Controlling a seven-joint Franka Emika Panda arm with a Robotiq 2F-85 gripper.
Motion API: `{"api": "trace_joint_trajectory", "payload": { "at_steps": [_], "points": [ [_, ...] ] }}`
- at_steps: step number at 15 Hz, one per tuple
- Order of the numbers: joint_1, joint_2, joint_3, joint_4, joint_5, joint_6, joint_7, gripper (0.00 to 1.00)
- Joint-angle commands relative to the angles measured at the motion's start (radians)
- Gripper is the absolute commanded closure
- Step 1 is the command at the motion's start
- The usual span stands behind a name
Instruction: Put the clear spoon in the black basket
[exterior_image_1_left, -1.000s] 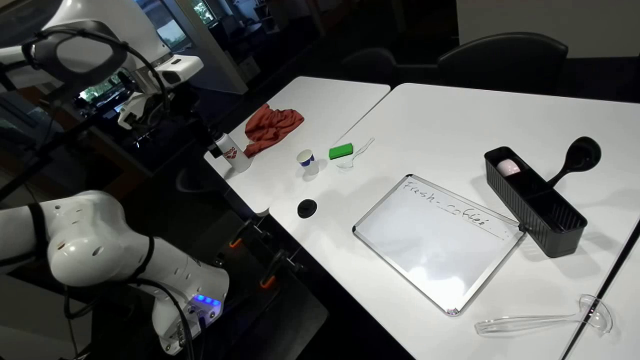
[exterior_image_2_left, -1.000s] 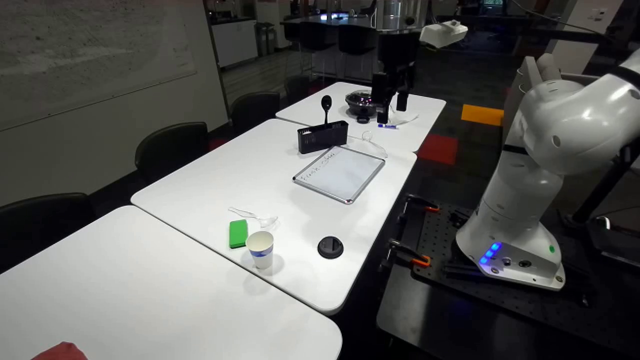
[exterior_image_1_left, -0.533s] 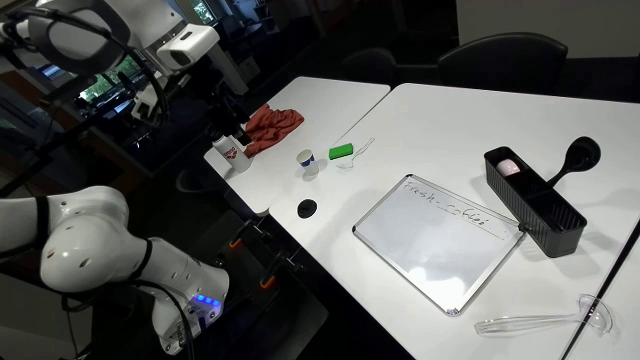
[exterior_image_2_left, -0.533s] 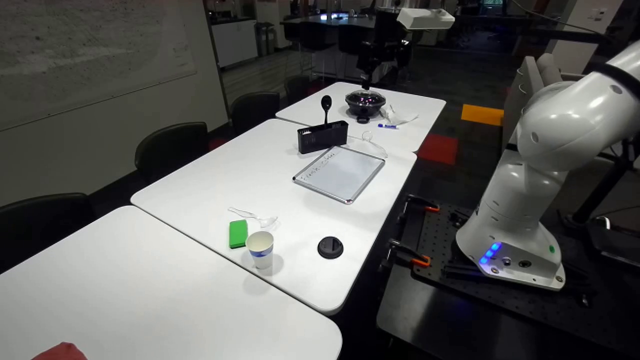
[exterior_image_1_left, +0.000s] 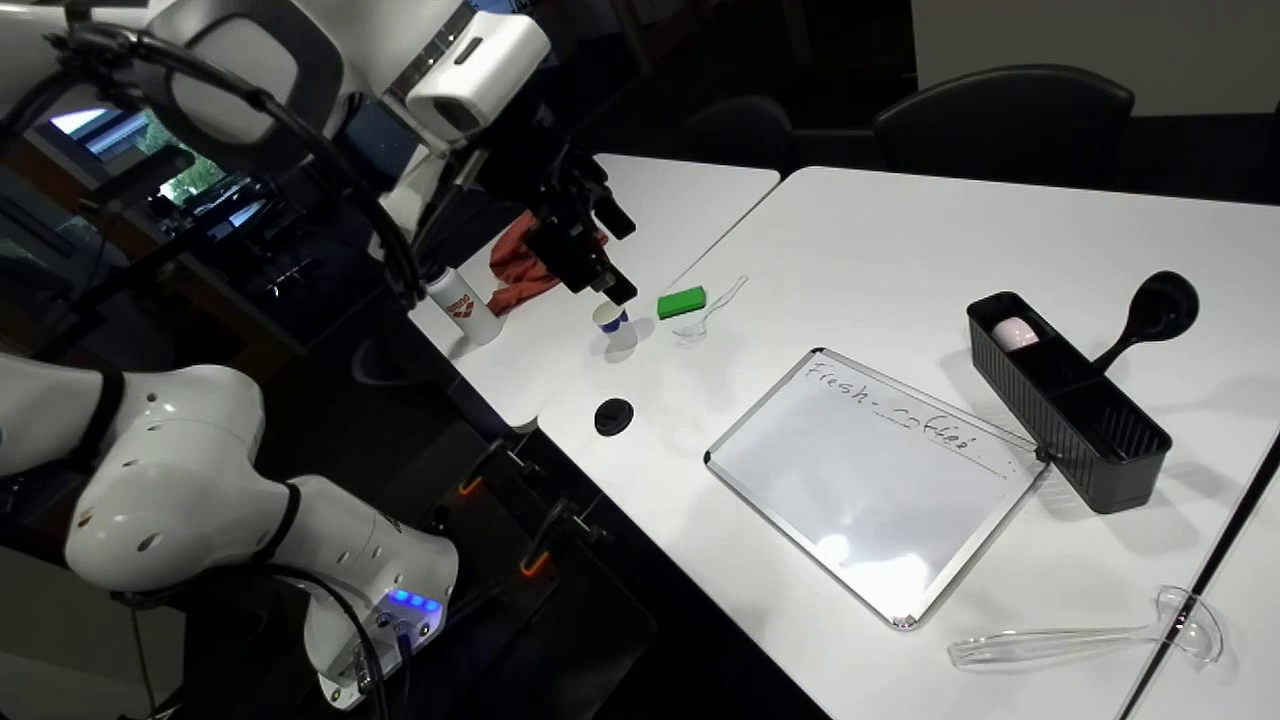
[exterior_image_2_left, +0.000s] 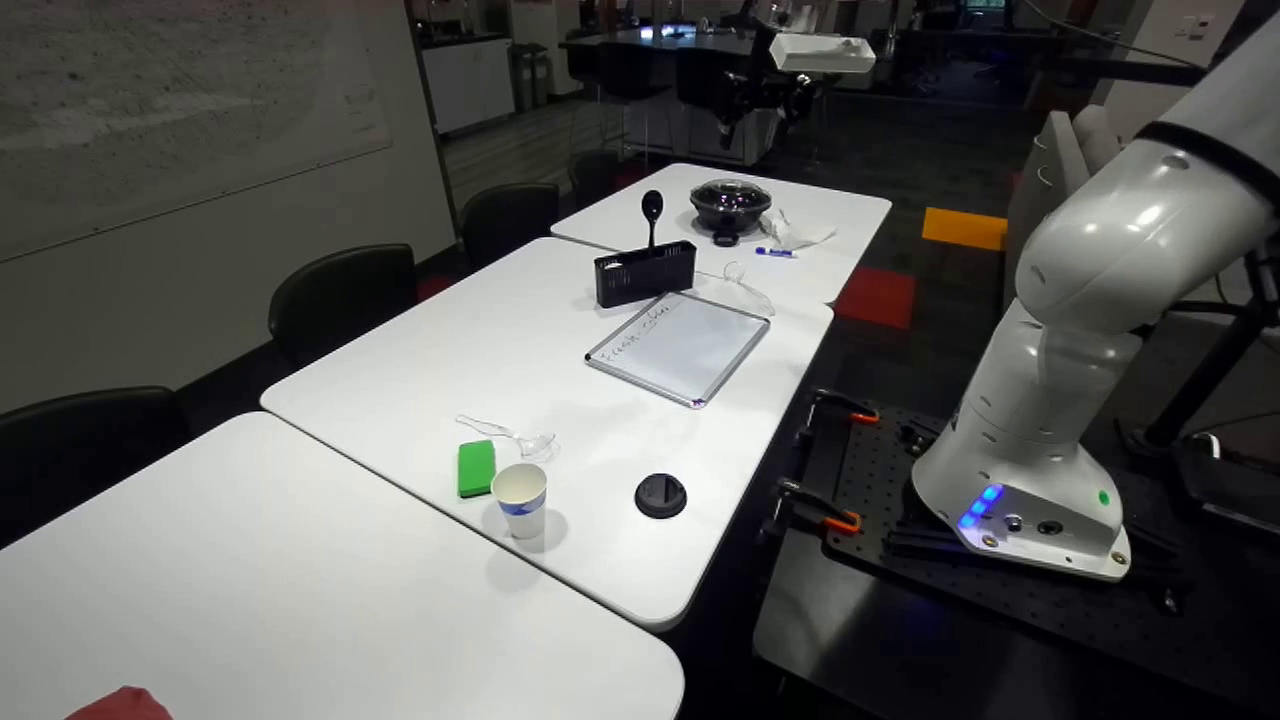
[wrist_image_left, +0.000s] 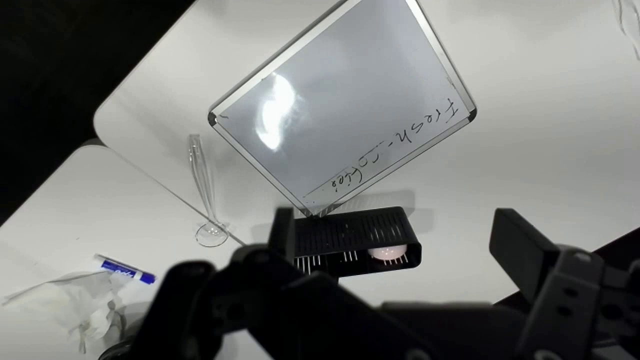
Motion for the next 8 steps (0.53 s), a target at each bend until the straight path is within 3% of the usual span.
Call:
{"api": "trace_joint_trajectory", "payload": {
  "at_steps": [1, 3, 5, 8],
  "points": [
    [-0.053, 0.142, -0.034, 0.072, -0.039, 0.073, 0.070, 0.00],
    [-0.072, 0.202, -0.065, 0.091, -0.040, 0.090, 0.093, 0.00],
    [-0.052, 0.167, -0.079, 0.060, -0.022, 0.075, 0.049, 0.00],
    [-0.051, 0.209, -0.092, 0.078, -0.022, 0.075, 0.058, 0.00]
  ]
}}
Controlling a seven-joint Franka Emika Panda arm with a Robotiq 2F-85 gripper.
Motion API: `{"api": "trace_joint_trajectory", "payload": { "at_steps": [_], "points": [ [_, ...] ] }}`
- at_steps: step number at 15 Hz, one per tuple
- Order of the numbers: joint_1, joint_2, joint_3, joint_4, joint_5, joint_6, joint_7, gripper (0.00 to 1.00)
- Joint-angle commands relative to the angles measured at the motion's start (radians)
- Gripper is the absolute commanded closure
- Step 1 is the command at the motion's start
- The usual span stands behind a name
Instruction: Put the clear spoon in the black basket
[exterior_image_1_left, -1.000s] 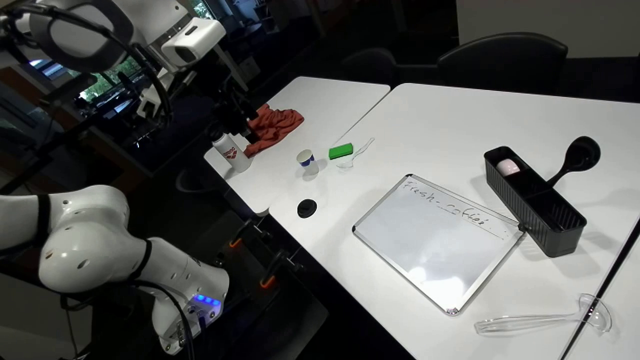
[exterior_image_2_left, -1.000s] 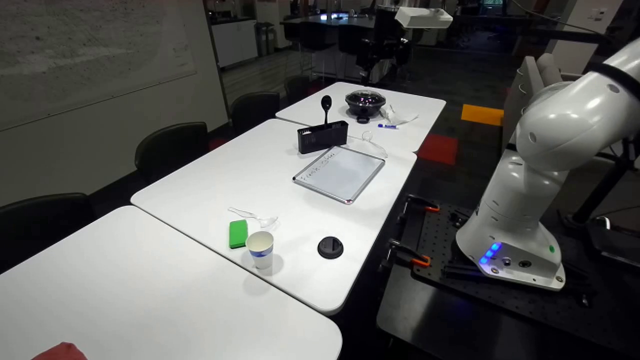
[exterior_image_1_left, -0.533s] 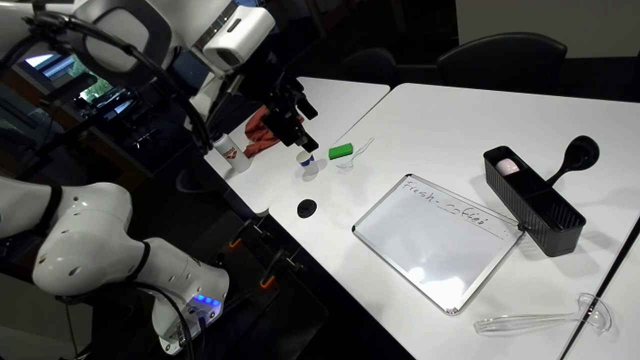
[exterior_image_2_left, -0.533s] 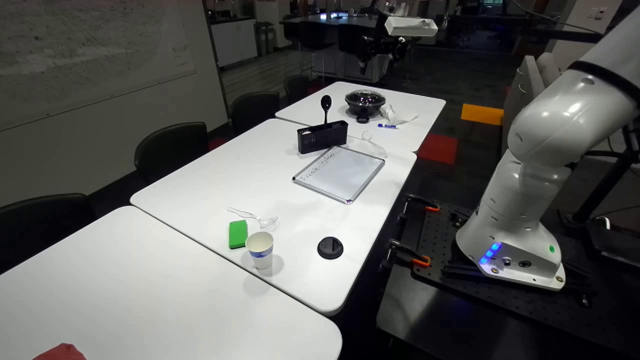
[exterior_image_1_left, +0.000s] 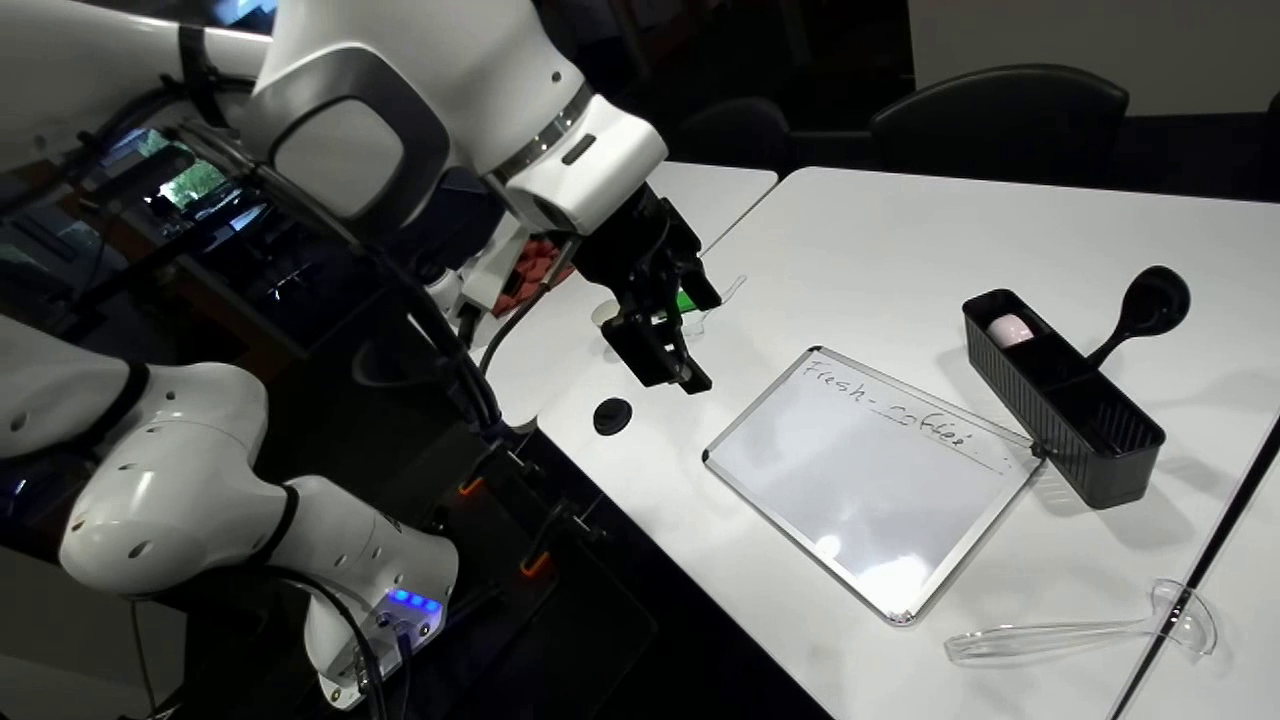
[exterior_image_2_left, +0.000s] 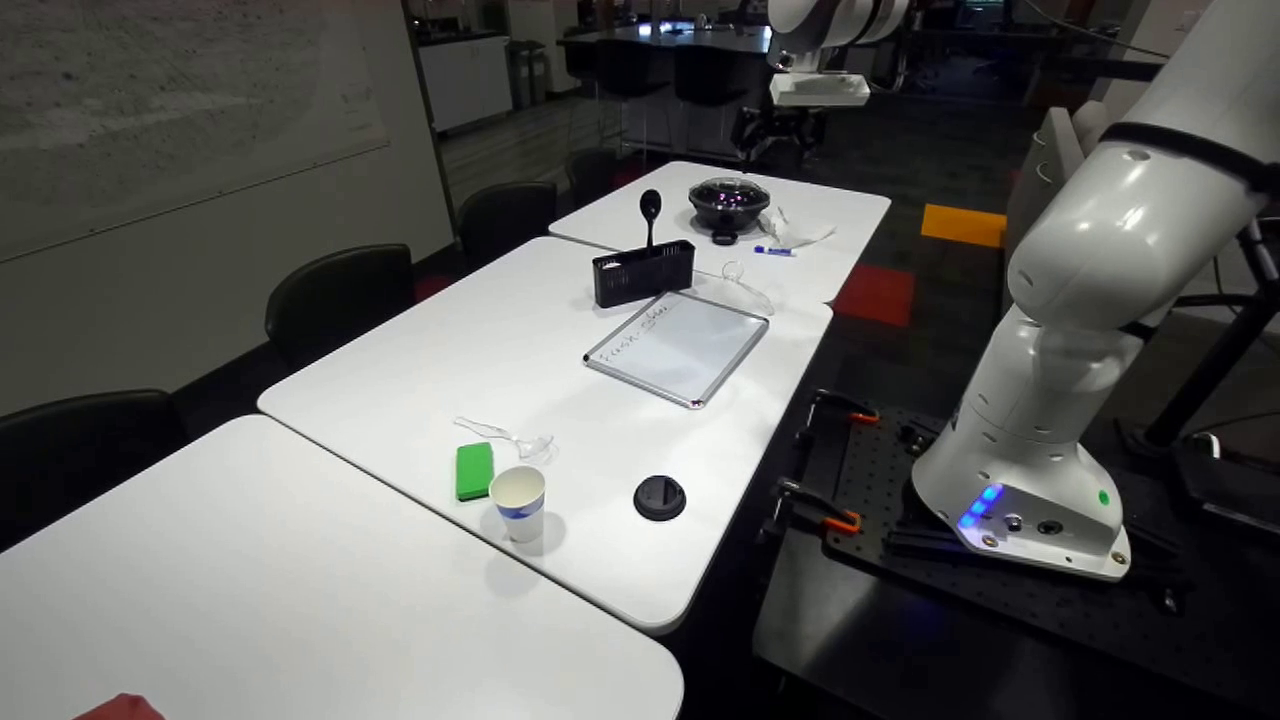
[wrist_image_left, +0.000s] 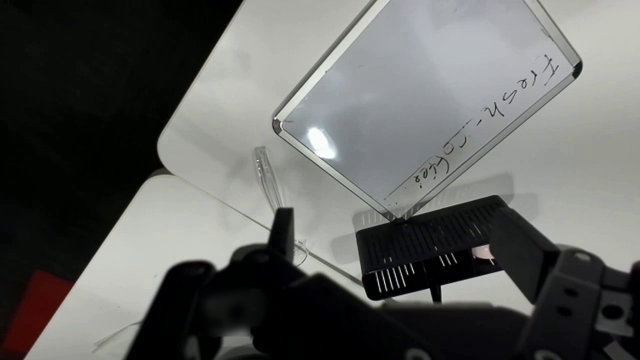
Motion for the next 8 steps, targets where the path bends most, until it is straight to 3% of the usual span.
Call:
{"api": "trace_joint_trajectory", "payload": {
  "at_steps": [1, 3, 8],
  "points": [
    [0.012, 0.003, -0.012, 0.006, -0.002, -0.003, 0.001, 0.00],
    [0.012, 0.003, -0.012, 0.009, -0.002, -0.003, 0.001, 0.00],
    [0.014, 0.230, -0.038, 0.158, 0.025, 0.067, 0.067, 0.00]
  ]
}}
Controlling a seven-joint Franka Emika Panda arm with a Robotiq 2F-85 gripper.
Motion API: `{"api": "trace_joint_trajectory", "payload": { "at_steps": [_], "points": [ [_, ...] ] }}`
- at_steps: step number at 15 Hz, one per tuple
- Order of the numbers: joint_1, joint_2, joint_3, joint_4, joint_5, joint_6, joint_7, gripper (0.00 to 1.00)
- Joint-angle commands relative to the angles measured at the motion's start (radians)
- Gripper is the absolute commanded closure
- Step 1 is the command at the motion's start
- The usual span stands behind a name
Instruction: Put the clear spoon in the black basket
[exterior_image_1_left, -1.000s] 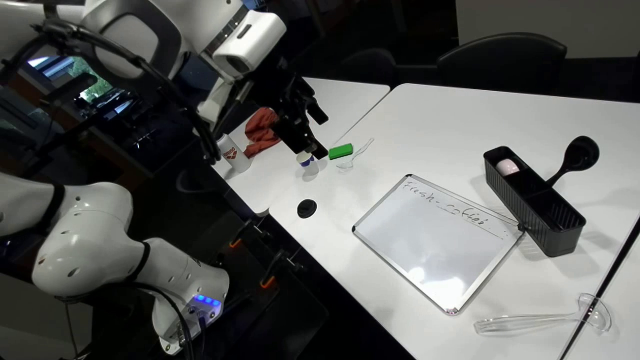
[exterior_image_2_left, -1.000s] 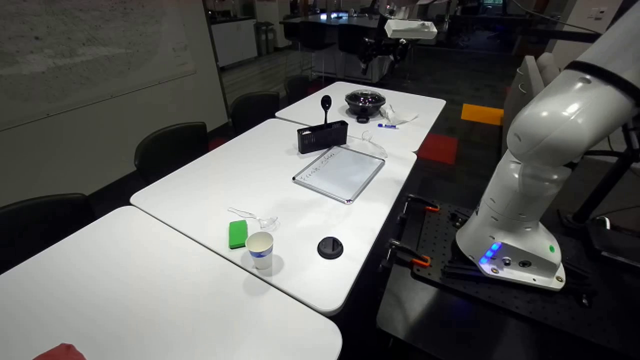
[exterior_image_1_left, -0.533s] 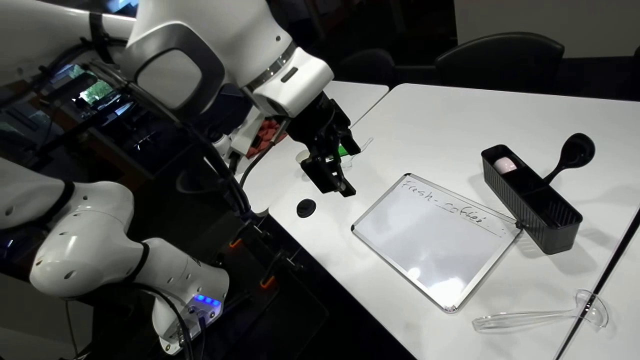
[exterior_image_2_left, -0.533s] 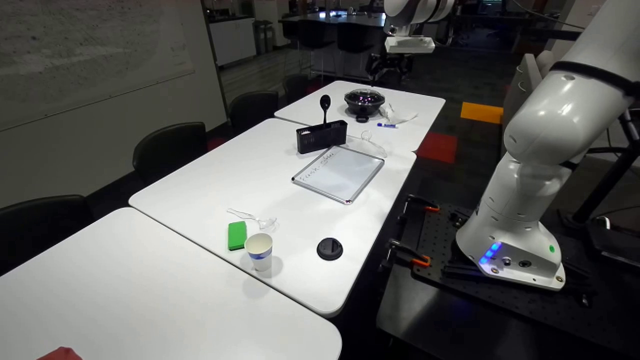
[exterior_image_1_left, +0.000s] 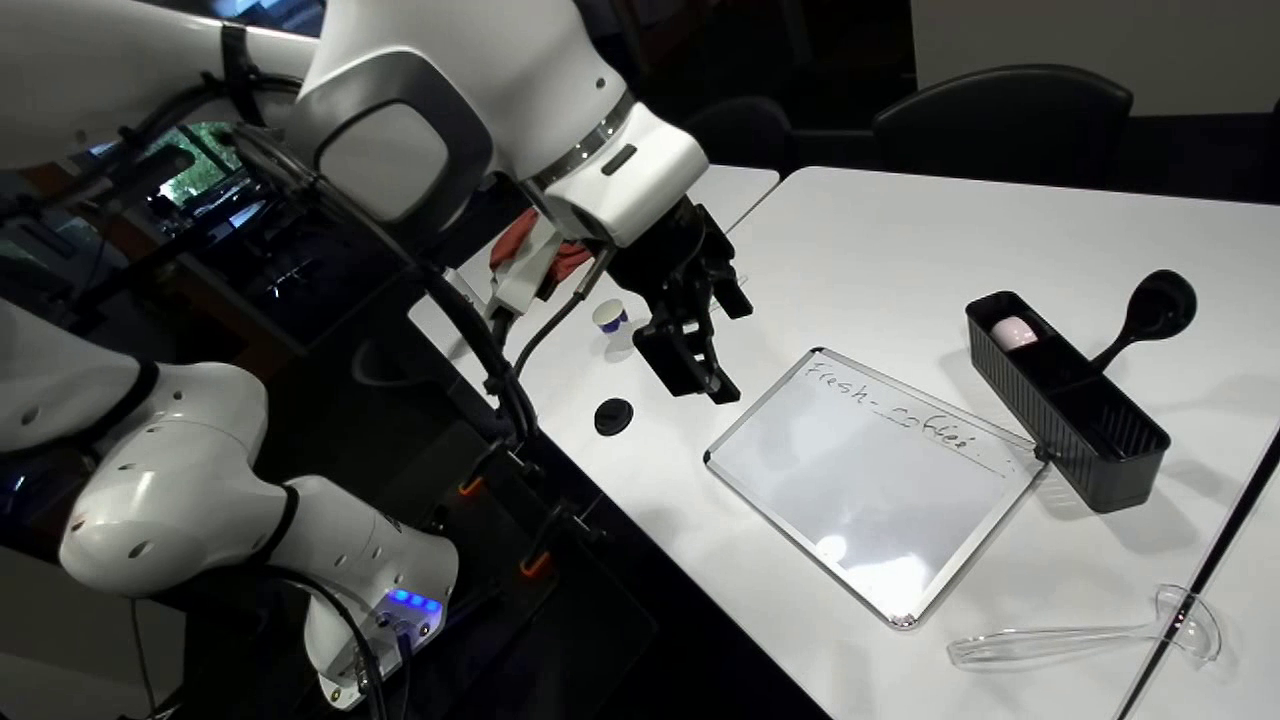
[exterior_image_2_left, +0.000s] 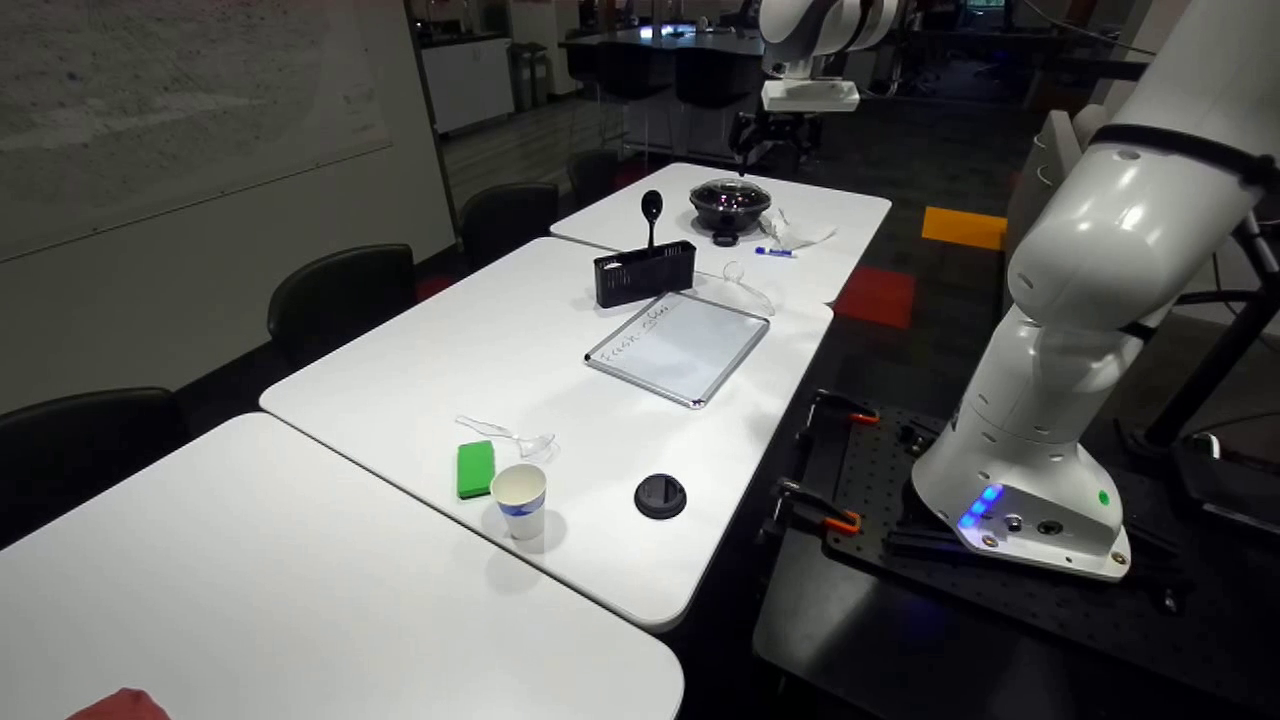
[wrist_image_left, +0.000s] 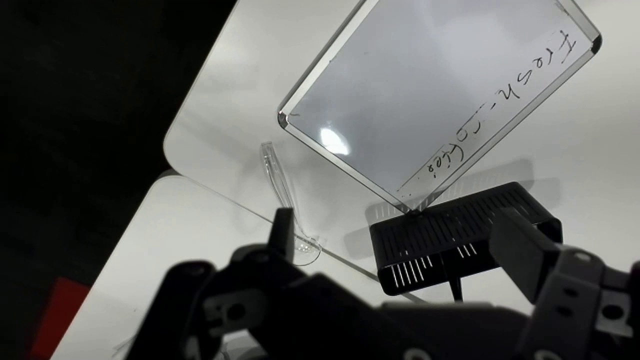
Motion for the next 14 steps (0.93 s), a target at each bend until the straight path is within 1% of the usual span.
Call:
{"api": "trace_joint_trajectory", "payload": {
  "at_steps": [1, 4, 7, 10, 12, 14],
  "points": [
    [0.015, 0.196, -0.030, 0.135, 0.024, 0.070, 0.038, 0.00],
    [0.020, 0.355, -0.051, 0.232, 0.058, 0.132, -0.004, 0.00],
    [-0.001, 0.508, -0.051, 0.328, 0.127, 0.190, -0.067, 0.00],
    [-0.055, 0.651, -0.022, 0.440, 0.224, 0.187, -0.164, 0.00],
    [-0.099, 0.736, -0.001, 0.517, 0.271, 0.168, -0.226, 0.00],
    [-0.139, 0.807, 0.012, 0.592, 0.302, 0.142, -0.260, 0.00]
  ]
}}
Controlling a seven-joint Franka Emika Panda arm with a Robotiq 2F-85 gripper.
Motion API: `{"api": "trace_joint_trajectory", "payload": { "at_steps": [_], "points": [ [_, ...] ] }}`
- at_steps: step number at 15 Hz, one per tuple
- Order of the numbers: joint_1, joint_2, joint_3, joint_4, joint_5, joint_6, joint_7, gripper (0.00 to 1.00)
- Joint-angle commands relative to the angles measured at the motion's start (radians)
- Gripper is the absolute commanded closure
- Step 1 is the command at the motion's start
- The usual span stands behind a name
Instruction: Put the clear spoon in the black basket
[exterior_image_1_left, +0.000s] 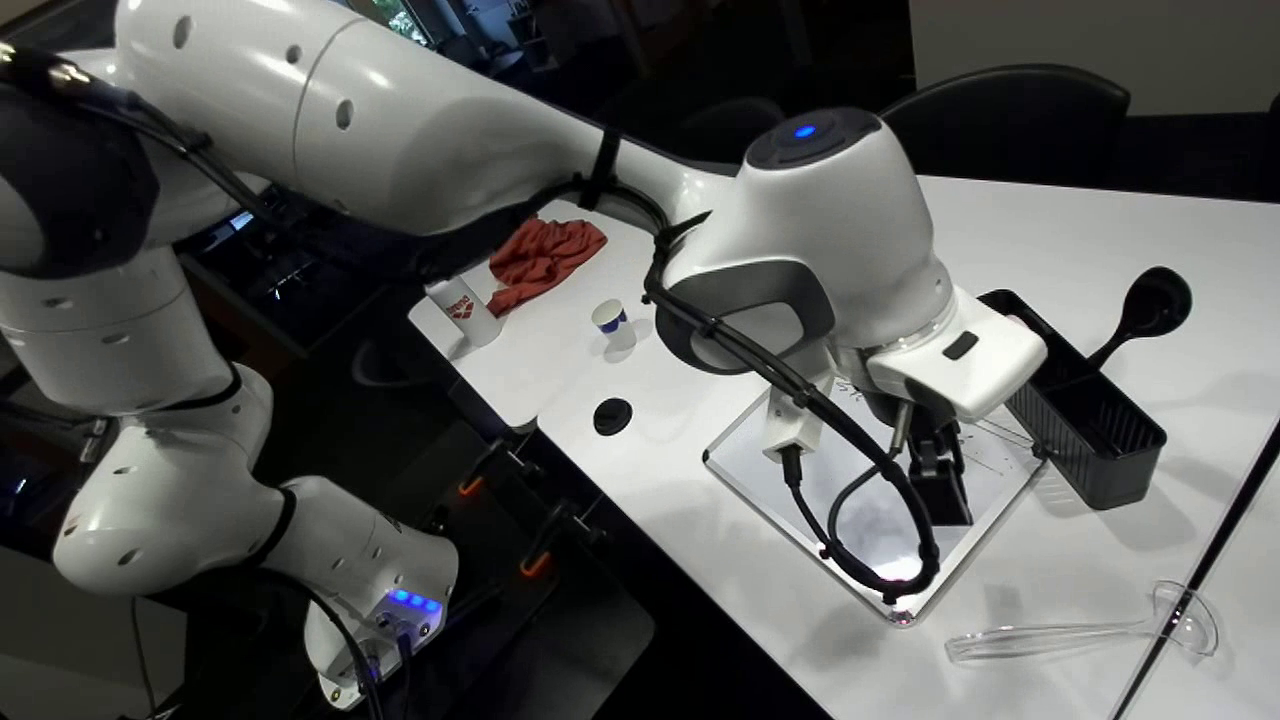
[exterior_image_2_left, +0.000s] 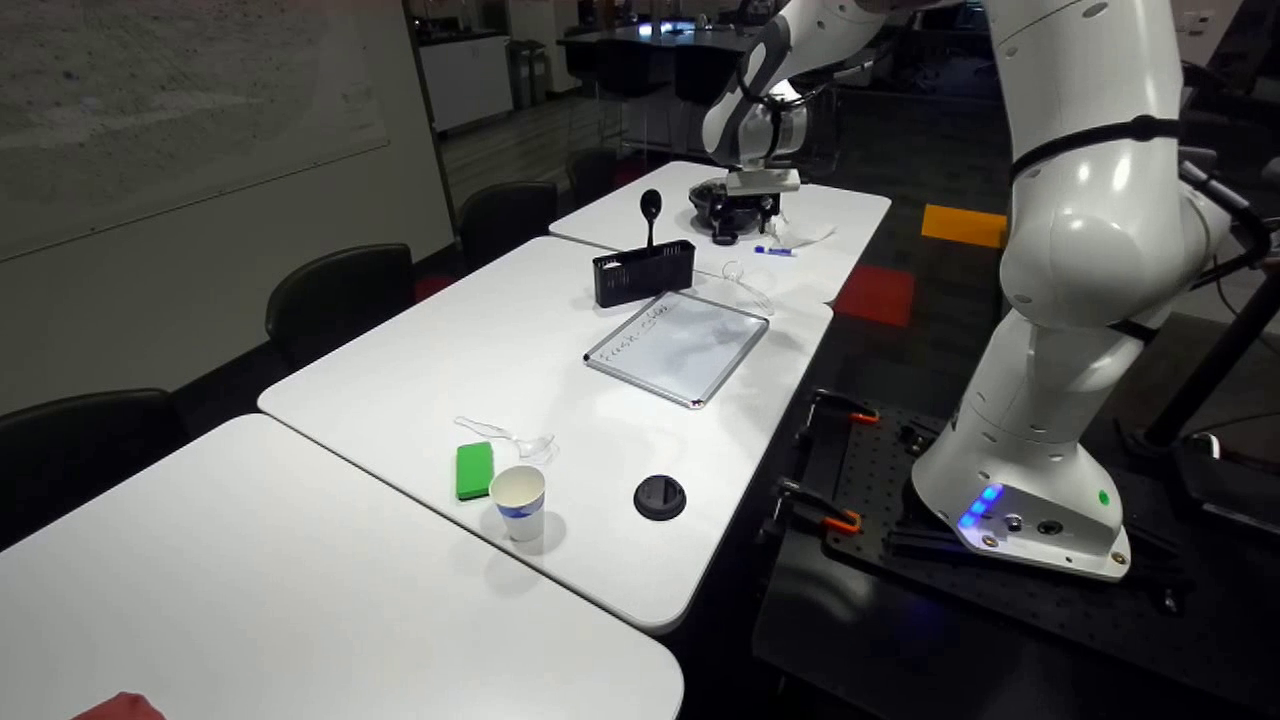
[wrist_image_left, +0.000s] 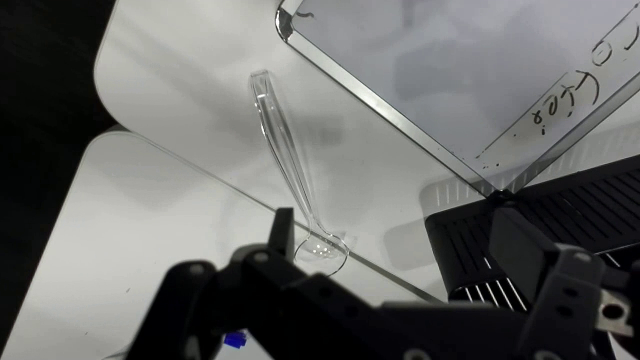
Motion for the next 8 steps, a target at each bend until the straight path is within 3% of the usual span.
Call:
{"api": "trace_joint_trajectory", "payload": {
  "at_steps": [1, 5, 6, 8],
  "points": [
    [-0.083, 0.144, 0.036, 0.173, 0.065, -0.060, -0.075, 0.00],
    [-0.127, 0.272, 0.015, 0.319, 0.047, -0.140, -0.036, 0.00],
    [-0.116, 0.220, 0.022, 0.229, 0.049, -0.079, -0.047, 0.00],
    [-0.131, 0.262, 0.020, 0.280, 0.047, -0.095, -0.046, 0.00]
  ]
}}
